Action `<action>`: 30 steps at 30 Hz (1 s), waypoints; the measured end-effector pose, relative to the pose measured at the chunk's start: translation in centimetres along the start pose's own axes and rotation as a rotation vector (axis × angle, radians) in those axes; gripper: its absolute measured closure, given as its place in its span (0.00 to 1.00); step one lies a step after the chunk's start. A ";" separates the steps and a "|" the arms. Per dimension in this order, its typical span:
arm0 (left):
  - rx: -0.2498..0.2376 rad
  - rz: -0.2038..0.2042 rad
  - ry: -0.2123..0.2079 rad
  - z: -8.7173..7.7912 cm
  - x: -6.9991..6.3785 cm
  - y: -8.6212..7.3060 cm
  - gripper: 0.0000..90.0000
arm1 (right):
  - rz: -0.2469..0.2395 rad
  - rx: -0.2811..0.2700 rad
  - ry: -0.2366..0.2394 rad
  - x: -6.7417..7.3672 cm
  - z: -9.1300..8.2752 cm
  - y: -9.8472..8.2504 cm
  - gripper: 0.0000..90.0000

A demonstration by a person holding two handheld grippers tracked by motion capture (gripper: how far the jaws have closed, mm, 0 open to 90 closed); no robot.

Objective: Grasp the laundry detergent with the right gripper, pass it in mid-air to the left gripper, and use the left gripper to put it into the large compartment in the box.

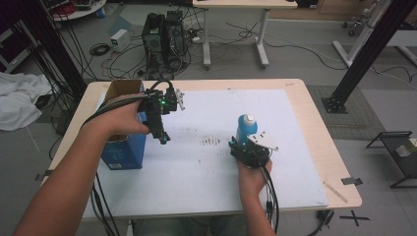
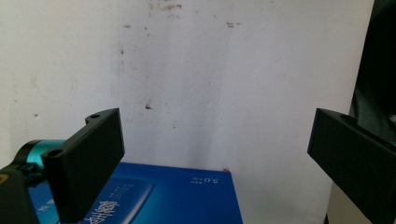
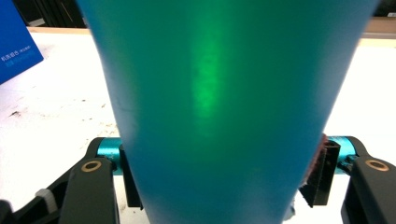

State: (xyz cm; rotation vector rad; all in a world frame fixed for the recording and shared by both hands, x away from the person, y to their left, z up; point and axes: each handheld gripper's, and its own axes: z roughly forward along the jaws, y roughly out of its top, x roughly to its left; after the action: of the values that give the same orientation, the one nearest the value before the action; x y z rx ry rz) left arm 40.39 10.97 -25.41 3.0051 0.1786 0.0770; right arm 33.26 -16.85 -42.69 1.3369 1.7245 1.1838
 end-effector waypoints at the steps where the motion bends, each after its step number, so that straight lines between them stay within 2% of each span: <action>1: 0.001 0.001 0.000 0.0 0.0 0.0 0.04 | 0.000 0.000 0.000 0.0 0.0 0.0 0.36; 6: 0.004 0.001 -0.003 0.2 0.0 0.0 0.04 | -0.006 -0.002 -0.020 0.1 0.1 -0.1 0.38; 7: 0.007 0.007 -0.007 0.1 0.1 0.0 0.04 | 0.022 0.009 -0.016 0.3 0.0 -0.1 0.38; 8: 0.004 0.005 -0.004 0.2 0.1 0.0 0.04 | 0.022 0.004 -0.014 0.3 0.1 0.0 0.38; 9: -0.004 -0.004 -0.003 0.2 0.0 0.0 0.04 | 0.002 -0.008 -0.026 0.2 0.2 0.0 0.39; 11: 0.002 0.002 -0.003 0.2 0.1 0.0 0.04 | 0.012 0.007 -0.027 0.4 0.1 -0.1 0.40; 12: -0.003 -0.006 -0.004 0.2 0.1 0.0 0.04 | 0.011 0.003 -0.038 0.4 0.2 -0.1 0.41; 13: -0.024 -0.032 -0.009 0.4 -0.1 0.0 0.04 | -0.004 -0.009 -0.048 0.4 0.2 -0.2 0.42; 14: 0.002 -0.001 0.000 0.3 0.1 0.0 0.04 | -0.014 -0.010 -0.051 0.3 0.2 -0.2 0.43; 17: 0.003 -0.004 -0.001 0.3 0.1 0.0 0.04 | -0.006 -0.001 -0.064 0.7 0.1 -0.2 0.43; 19: 0.004 0.000 0.000 0.3 0.1 0.1 0.04 | -0.045 -0.020 -0.084 0.7 0.1 -0.3 0.45; 20: 0.006 -0.002 0.000 0.3 0.1 0.1 0.04 | -0.022 -0.023 -0.095 1.0 0.0 -0.4 0.46; 22: 0.008 0.002 0.000 0.4 0.1 0.2 0.04 | -0.040 -0.032 -0.093 0.9 0.0 -0.4 0.48; 24: 0.004 -0.003 0.003 0.4 0.0 0.3 0.04 | -0.027 -0.035 -0.088 1.0 0.0 -0.5 0.48; 26: 0.009 0.002 0.001 0.4 0.0 0.4 0.04 | -0.045 -0.047 -0.078 0.8 -0.1 -0.5 0.49; 28: 0.010 0.005 0.002 0.4 0.0 0.4 0.04 | -0.021 -0.040 -0.059 1.0 -0.3 -0.6 0.50; 30: 0.003 0.002 -0.001 0.5 0.0 0.5 0.04 | -0.041 -0.045 -0.045 0.7 -0.5 -0.6 0.50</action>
State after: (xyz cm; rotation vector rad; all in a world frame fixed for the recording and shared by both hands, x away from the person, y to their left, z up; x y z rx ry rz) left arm 40.50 10.43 -25.79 3.0086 0.1765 0.0755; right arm 32.43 -16.35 -43.05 1.2862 1.6760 1.1552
